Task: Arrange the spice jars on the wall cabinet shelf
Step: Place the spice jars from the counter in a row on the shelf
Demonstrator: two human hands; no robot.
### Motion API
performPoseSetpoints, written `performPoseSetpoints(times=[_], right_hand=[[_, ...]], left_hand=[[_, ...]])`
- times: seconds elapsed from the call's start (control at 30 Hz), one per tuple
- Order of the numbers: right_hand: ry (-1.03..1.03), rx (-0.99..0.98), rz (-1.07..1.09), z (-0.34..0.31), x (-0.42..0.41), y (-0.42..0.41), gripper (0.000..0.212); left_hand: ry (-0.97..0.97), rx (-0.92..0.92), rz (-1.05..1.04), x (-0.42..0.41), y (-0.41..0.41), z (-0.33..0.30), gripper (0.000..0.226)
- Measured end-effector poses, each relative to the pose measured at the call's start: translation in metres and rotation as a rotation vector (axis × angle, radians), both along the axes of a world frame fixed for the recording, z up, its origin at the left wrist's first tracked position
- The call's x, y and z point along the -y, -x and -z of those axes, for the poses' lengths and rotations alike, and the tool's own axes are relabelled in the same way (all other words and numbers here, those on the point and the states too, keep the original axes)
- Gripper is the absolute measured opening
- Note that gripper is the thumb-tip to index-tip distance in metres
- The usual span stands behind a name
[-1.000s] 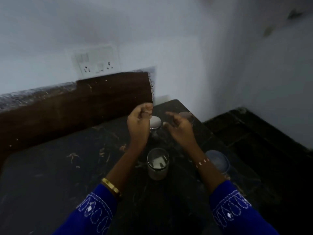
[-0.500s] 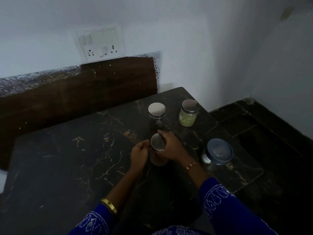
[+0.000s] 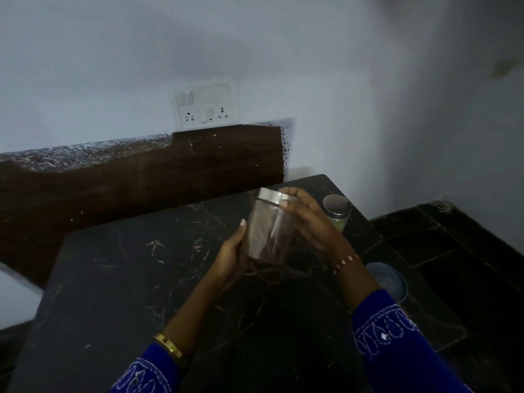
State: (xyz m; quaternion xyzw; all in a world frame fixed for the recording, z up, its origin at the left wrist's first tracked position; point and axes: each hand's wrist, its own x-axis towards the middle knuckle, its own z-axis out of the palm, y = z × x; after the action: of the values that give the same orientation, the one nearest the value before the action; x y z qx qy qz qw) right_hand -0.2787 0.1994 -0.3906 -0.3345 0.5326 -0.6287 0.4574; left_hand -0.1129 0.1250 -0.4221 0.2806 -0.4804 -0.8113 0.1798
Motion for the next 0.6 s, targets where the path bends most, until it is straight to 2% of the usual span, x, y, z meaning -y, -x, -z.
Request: performPoseSetpoints(times=[0.1, 0.17, 0.23, 0.3, 0.4, 0.43, 0.53, 0.6], right_hand=[[0.047, 0.034, 0.1, -0.001, 0.009, -0.006, 0.025], [-0.003, -0.022, 0.207, 0.0, 0.016, -0.011, 0.019], [-0.085, -0.095, 0.295, 0.001, 0.023, -0.017, 0.017], [-0.15, -0.143, 0.33, 0.004, 0.028, -0.023, 0.027], [-0.165, -0.114, 0.308, 0.006, 0.031, -0.031, 0.044], [-0.14, -0.077, 0.296, 0.006, 0.031, -0.032, 0.051], [-0.019, 0.048, 0.268, -0.002, 0.028, -0.033, 0.051], [0.027, 0.105, 0.252, -0.007, 0.03, -0.031, 0.049]], left_hand=[[-0.008, -0.112, 0.014, 0.0, -0.002, -0.006, 0.036], [0.053, -0.101, -0.048, -0.004, 0.001, -0.01, 0.038], [0.201, 0.013, -0.189, -0.01, 0.004, -0.016, 0.048], [0.392, 0.14, -0.331, -0.013, 0.007, -0.019, 0.055], [0.645, 0.303, -0.391, -0.014, 0.012, -0.025, 0.062], [0.709, 0.328, -0.416, -0.014, 0.012, -0.025, 0.058], [0.702, 0.173, -0.481, -0.012, 0.005, -0.029, 0.022], [0.662, 0.112, -0.478, -0.006, 0.003, -0.034, 0.028]])
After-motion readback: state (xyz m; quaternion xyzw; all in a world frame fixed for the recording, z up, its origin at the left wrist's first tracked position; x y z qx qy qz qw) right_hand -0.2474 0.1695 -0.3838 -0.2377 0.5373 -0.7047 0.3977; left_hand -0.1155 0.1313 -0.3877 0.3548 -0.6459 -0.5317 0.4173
